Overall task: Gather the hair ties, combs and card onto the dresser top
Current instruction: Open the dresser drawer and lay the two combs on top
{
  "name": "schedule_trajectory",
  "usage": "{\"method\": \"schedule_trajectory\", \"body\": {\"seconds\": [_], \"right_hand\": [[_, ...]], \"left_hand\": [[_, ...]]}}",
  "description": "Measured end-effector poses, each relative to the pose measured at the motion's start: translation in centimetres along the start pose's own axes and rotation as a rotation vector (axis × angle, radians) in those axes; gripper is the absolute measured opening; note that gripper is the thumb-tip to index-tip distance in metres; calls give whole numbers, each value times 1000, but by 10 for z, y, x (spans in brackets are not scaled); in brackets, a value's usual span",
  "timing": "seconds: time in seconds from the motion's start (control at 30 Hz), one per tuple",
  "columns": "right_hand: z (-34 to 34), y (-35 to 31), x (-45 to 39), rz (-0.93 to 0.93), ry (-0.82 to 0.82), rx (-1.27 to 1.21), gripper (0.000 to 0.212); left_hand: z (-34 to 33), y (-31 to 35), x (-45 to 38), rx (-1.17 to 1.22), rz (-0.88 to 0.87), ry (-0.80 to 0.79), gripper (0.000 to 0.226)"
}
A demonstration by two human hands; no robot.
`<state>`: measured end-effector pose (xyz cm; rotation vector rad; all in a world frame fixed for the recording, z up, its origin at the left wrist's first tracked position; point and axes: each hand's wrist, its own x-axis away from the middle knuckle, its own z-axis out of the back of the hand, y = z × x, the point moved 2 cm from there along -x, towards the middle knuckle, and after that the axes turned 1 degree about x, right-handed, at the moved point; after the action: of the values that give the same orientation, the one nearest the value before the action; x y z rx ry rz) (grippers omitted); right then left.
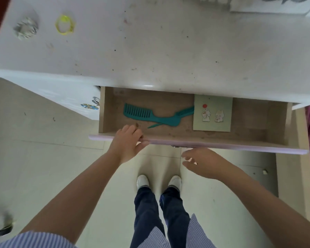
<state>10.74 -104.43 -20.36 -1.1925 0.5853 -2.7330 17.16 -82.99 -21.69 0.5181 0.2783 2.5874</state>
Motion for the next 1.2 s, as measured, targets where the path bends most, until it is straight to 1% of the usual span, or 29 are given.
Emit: {"method": "schedule_trajectory", "body": {"seconds": [0.07,0.1,0.13,0.17,0.23,0.3,0.33,0.4,0.43,0.47,0.53,0.57,0.6,0.7,0.77,0.8,0.83,0.9,1.03,1.07,1.1,1.13,1.17,1.2], "right_hand": [[24,1,-9,46,173,42,22],[37,2,-22,41,270,96,19],[47,6,-39,25,323,164,19],[53,7,-56,-15,324,244,23],[56,12,-88,-61,264,412,36],[56,17,-105,-18,301,591,45],[56,18,-110,-5,357,668,46],[53,21,-120,14,376,673,32],[50,23,-123,31,364,647,27],[48,25,-127,55,386,667,25],[42,28,-132,65,284,682,28],[40,30,-131,51,240,653,30],[39,32,-131,43,243,608,30],[45,29,-119,12,352,464,31],[52,25,-112,34,422,366,28],[56,23,-109,48,444,324,26],[60,21,-107,57,444,297,26],[70,13,-102,105,422,261,25],[91,-16,-90,258,327,171,20],[95,-25,-85,276,277,171,18],[100,-34,-80,276,219,176,20],[106,-45,-76,266,178,173,28],[114,-58,-72,258,165,151,36],[123,-70,-70,255,181,125,40]], "left_hand": [[1,-7,-22,90,107,-63,22],[1,-8,-36,67,152,-86,20],[1,-7,-48,13,183,-121,20],[-1,-4,-61,-52,198,-153,23],[-11,4,-85,-167,184,-225,30],[-23,9,-102,-270,115,-317,32],[-29,10,-107,-309,76,-359,32],[-39,12,-113,-376,-6,-402,31],[-41,13,-114,-407,-40,-416,30],[-44,14,-115,-433,-64,-441,30],[-47,14,-116,-477,-86,-480,28],[-46,15,-116,-480,-99,-474,27],[-41,15,-115,-477,-106,-456,27],[-23,7,-105,-454,-72,-332,26],[-6,1,-89,-366,-36,-212,27],[5,0,-79,-326,-60,-113,28],[19,1,-67,-292,-120,-26,31],[45,0,-43,-274,-222,74,38],[89,-10,-1,-224,-177,203,48],[100,-13,6,-229,-176,246,43],[111,-17,11,-241,-182,283,30],[123,-20,13,-249,-183,308,21],[136,-24,14,-251,-187,325,22],[147,-27,13,-245,-193,326,18]]}}
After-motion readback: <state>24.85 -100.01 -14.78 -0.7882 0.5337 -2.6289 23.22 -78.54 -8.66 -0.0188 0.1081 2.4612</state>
